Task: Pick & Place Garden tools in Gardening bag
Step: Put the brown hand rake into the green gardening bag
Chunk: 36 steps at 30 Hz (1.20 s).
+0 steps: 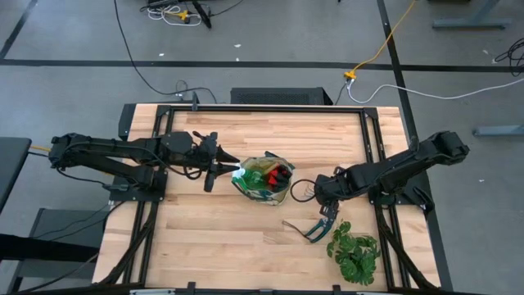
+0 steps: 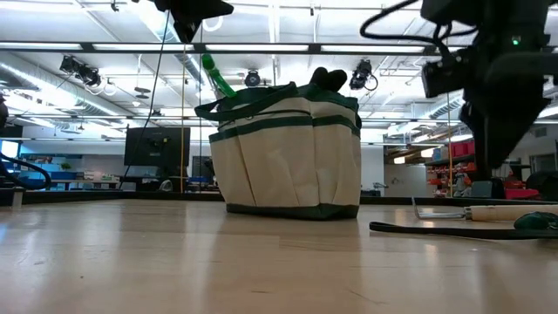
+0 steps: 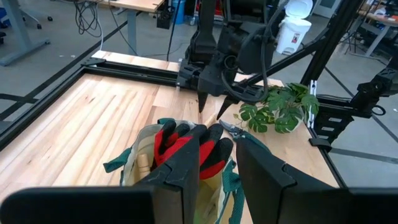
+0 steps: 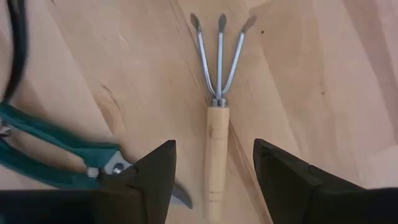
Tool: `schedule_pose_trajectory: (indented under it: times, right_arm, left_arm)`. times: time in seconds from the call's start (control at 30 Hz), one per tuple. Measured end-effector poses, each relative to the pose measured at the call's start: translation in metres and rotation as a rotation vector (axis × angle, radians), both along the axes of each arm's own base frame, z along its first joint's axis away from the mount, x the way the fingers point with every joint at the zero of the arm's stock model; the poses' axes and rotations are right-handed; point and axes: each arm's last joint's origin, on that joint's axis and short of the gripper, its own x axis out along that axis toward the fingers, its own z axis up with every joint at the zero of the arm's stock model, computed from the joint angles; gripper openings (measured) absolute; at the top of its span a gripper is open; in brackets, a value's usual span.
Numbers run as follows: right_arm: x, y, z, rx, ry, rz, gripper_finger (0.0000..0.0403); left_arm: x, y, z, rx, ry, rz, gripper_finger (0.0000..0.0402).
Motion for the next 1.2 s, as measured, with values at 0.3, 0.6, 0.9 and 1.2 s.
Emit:
schedule_pose_trajectory:
  times: [0.3,0.6,0.9,1.2]
  right_arm:
    - [-0.009,-0.003,-0.030,0.012,-0.023,-0.030,0.0215]
    - [-0.012,-0.004,-0.051,0.038,-0.112,-0.052,0.0215]
    - [-0.018,-0.006,-0.059,0.039,-0.098,-0.087,0.0213]
    - [-0.018,-0.006,-0.059,0.035,-0.098,-0.089,0.0155]
  left_arm:
    - [0.000,0.000,0.000,0.000,0.001,0.000,0.0112]
    - [0.000,0.000,0.000,0.000,0.001,0.001,0.0112]
    - [0.000,0.000,0.000,0.000,0.001,0.001,0.0112]
    - [0.000,0.000,0.000,0.001,0.001,0.000,0.0112]
